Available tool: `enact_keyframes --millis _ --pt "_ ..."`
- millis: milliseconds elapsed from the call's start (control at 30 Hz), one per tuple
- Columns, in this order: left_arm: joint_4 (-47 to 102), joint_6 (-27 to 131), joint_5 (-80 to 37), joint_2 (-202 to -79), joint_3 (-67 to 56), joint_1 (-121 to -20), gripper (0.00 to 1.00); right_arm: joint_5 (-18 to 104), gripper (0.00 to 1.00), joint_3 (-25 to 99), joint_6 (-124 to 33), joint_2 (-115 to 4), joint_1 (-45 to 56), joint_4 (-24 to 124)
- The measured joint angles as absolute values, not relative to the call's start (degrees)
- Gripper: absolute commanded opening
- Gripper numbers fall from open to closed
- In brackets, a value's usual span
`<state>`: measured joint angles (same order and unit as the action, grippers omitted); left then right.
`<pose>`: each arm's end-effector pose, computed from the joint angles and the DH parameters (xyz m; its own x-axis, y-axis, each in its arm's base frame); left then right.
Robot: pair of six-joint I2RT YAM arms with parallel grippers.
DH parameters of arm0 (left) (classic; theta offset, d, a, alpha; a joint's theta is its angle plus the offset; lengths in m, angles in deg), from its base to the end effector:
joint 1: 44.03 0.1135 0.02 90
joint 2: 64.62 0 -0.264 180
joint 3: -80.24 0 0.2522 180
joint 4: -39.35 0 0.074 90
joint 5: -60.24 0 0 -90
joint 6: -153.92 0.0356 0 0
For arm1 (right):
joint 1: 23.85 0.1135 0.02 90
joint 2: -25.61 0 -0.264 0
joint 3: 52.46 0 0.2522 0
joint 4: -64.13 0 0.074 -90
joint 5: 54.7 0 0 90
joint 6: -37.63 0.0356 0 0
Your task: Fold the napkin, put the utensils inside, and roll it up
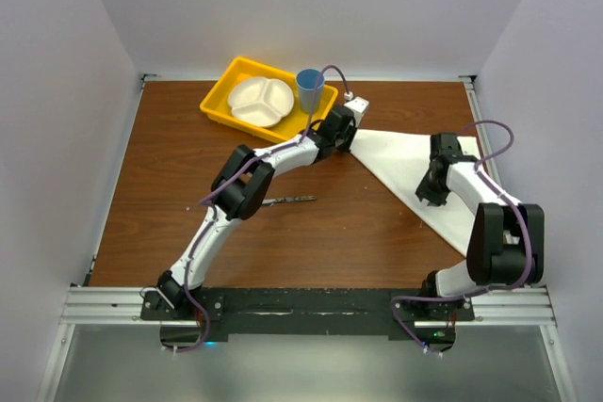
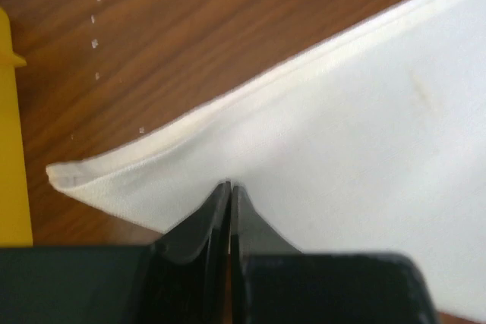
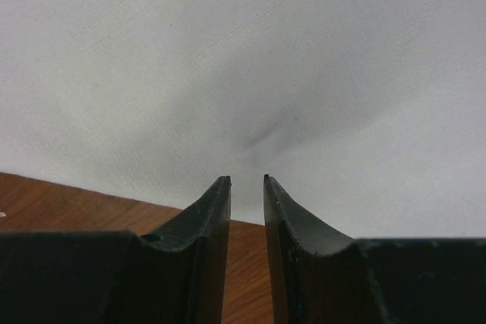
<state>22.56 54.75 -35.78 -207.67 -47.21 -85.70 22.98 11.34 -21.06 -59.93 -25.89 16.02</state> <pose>0.4255 -0.3737 0.1458 -0.4899 0.2238 -0.8426 0.5236 0.8483 -0.0791 0.2708 -0.0172 0.1812 -0.7453 0.5346 -0.3984 0.5800 0.8146 0.0079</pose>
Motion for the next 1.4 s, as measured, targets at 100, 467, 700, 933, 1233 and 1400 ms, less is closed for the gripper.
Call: enact_keyframes --millis 100,467,700,933,1233,1400 --pt "22.6 55.7 -36.7 -209.1 -48.6 -85.9 0.07 24.6 0.22 9.7 -20.9 -57.0 -30.2 16.6" --pt "20.7 56.3 -37.3 -211.3 -52.9 -85.6 0.11 28.6 0.29 4.1 -20.0 -56.2 -42.8 15.1" --pt "13.9 54.6 -34.2 -210.3 -57.8 -85.6 0.51 30.2 0.81 6.5 -24.4 -46.6 -38.5 15.3" --pt "7.7 48.2 -27.6 -191.6 -51.5 -85.5 0.59 32.0 0.86 16.5 -33.1 -48.0 -15.8 20.0" --pt "2.6 40.3 -42.3 -145.1 -27.7 -79.9 0.75 39.1 0.87 19.6 -48.3 -55.3 10.3 28.7" --pt "-5.3 37.8 -52.8 -127.3 -17.4 -79.1 0.75 46.0 0.85 30.3 -63.5 -67.5 18.0 30.2"
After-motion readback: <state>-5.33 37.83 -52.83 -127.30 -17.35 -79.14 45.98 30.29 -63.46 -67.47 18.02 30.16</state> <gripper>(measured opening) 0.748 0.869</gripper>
